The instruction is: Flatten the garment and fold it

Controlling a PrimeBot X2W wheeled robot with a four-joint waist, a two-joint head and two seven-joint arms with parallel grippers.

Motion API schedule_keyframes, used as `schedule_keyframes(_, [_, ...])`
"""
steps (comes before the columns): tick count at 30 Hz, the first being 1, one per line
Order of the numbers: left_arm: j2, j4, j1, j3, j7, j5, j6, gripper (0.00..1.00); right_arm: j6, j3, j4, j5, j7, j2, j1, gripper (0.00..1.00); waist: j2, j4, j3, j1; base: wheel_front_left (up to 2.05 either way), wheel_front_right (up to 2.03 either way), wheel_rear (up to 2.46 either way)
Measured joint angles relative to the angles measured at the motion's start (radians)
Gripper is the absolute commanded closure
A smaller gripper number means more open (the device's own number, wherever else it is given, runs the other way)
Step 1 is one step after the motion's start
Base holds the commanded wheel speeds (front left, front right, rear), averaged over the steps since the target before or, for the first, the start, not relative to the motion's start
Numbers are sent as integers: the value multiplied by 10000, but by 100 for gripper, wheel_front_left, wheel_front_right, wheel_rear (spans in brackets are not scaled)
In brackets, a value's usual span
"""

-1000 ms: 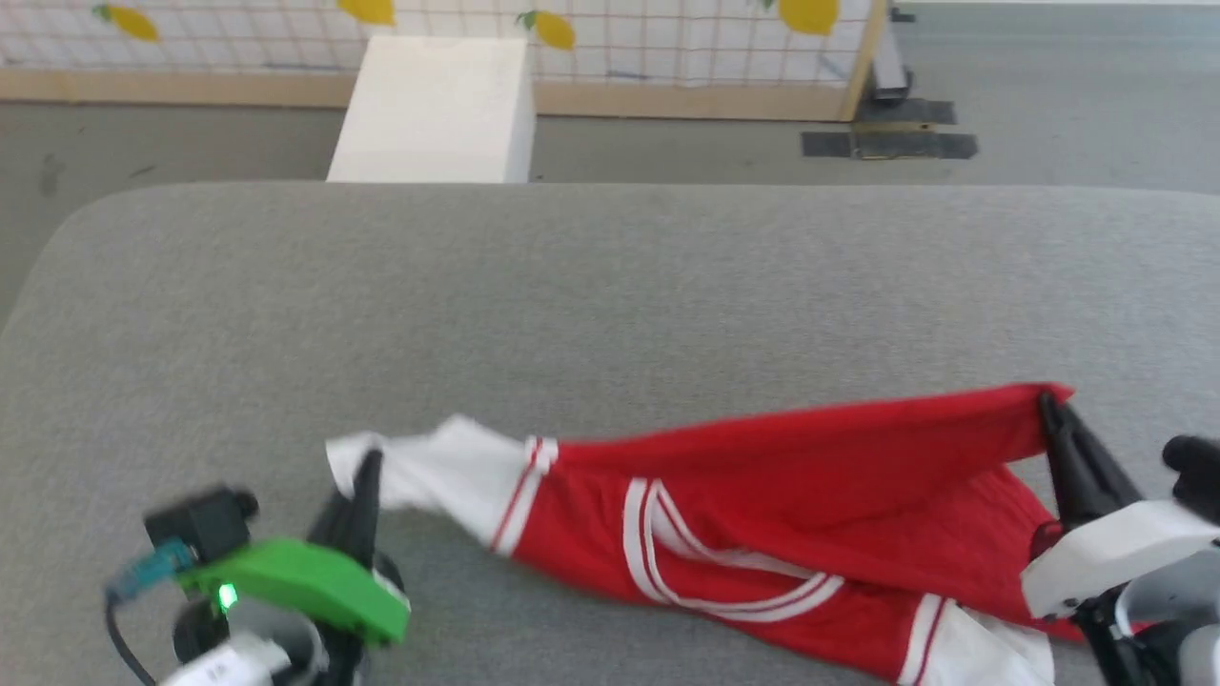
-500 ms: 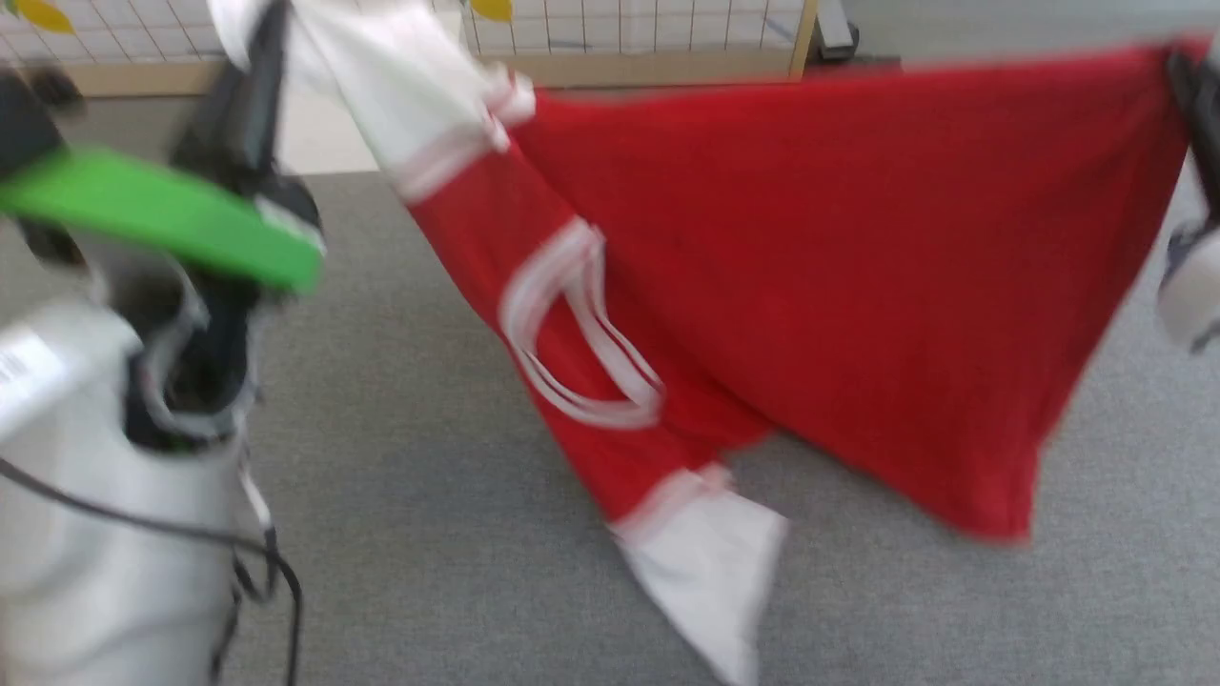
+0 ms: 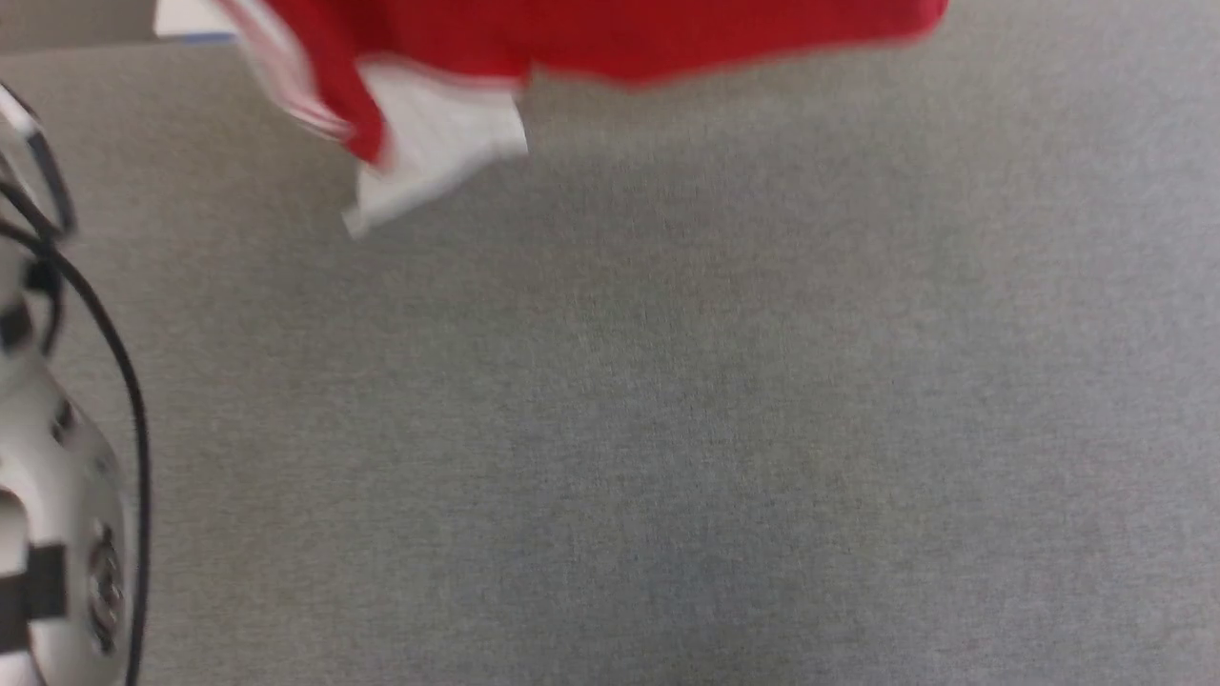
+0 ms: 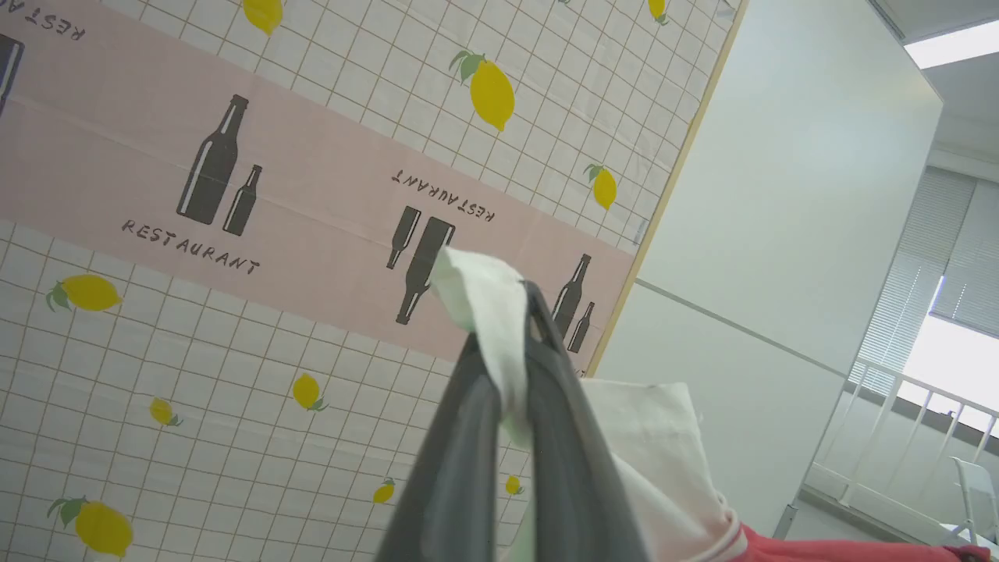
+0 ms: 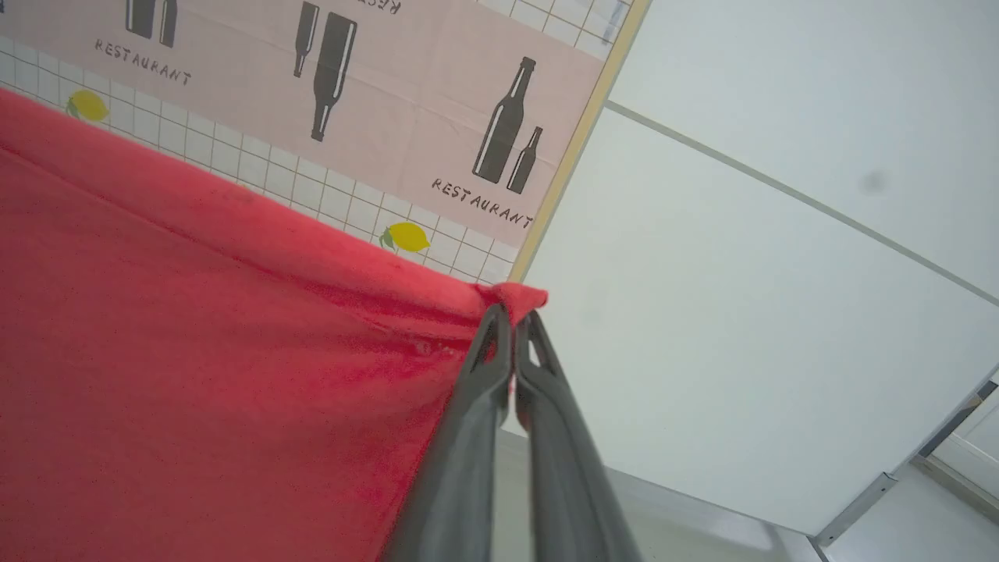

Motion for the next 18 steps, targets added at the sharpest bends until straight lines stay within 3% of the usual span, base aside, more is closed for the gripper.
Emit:
schedule_keyframes(4, [23,757,-1282,132,-794,259,-50,100,2,-134,755,-740,-895,451,-1215,100,0,-97,660,0,0,0,0])
schedule_keyframes(9, [50,1697,-1695,102,-1565,401,-564,100,2,-462,1490,-1151,-1956,968,-1519,100,0,-176,1230,1,0,0,0])
schedule_keyframes(12, [104,2293,-1120,-171,-1655,460,-959,100,2,-439,1941,-1051,-2272,1112,-957,100,0,-154,1317,1,0,0,0])
schedule_keyframes(18, [282,2934,1522,-784,-1471,222,-1457,100,0,-123,2282,6,-2523,1095,1702,100,0,-75,895,1,0,0,0])
